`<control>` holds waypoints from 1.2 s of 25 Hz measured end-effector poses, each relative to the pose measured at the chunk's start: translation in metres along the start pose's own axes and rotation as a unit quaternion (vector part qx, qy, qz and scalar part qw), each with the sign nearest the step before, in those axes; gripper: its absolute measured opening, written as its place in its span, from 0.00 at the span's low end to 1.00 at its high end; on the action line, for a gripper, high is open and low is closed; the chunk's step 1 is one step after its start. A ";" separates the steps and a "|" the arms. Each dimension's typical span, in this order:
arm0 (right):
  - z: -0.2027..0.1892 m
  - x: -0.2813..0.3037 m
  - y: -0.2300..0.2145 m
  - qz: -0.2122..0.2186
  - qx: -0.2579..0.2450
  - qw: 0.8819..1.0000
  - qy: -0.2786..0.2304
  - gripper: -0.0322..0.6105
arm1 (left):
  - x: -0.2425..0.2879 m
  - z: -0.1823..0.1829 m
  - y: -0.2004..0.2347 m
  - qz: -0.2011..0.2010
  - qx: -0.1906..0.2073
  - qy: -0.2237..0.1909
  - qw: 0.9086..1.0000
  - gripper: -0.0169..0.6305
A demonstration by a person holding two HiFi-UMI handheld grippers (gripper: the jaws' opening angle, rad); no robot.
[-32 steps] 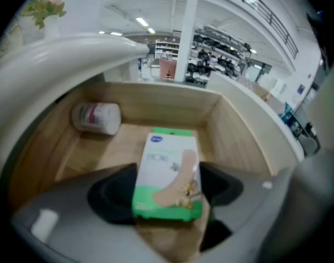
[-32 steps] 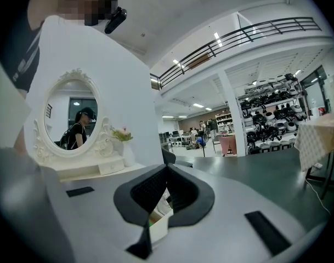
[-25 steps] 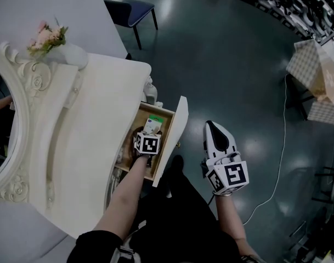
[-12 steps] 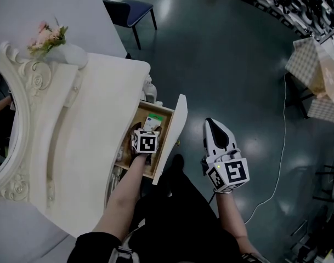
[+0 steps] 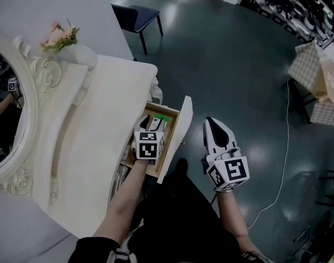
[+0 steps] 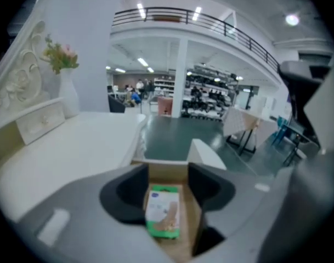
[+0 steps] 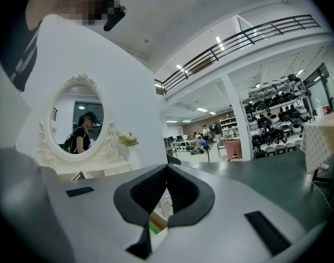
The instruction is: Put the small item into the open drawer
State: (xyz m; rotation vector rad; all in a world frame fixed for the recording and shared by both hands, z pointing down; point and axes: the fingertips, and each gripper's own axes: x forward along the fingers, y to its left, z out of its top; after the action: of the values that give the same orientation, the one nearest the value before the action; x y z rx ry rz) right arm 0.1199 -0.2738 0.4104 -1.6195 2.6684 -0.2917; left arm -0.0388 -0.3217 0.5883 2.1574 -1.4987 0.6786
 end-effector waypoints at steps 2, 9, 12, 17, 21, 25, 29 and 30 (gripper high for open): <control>0.002 0.000 0.005 0.001 -0.001 1.000 -0.003 0.05 | -0.013 0.016 0.001 -0.003 -0.005 -0.024 1.000 0.37; 0.006 -0.006 0.019 0.005 -0.009 1.000 -0.012 0.05 | -0.060 0.062 0.002 -0.011 -0.015 -0.105 0.994 0.26; 0.010 -0.009 0.023 0.004 -0.014 1.000 -0.014 0.05 | -0.080 0.076 0.000 -0.016 -0.016 -0.131 0.991 0.22; 0.011 -0.013 0.028 0.005 -0.020 1.000 -0.017 0.05 | -0.107 0.093 0.001 -0.025 -0.036 -0.167 0.985 0.16; 0.010 -0.014 0.034 0.007 -0.023 1.000 -0.018 0.05 | -0.124 0.102 0.007 -0.018 -0.032 -0.190 0.981 0.11; 0.011 -0.013 0.039 0.013 -0.026 0.999 -0.019 0.05 | -0.137 0.104 0.010 -0.008 -0.019 -0.202 0.979 0.07; 0.013 -0.014 0.044 0.017 -0.029 0.999 -0.021 0.05 | -0.149 0.104 0.012 -0.004 -0.016 -0.210 0.977 0.04; 0.014 -0.014 0.046 0.018 -0.030 0.999 -0.022 0.05 | -0.152 0.104 0.012 -0.005 -0.016 -0.213 0.977 0.04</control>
State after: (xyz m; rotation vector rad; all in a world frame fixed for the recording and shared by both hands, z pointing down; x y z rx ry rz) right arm 0.0879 -0.2429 0.3884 -1.5732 2.6945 -0.1766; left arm -0.0795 -0.2761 0.4145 2.3875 -1.6856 0.1887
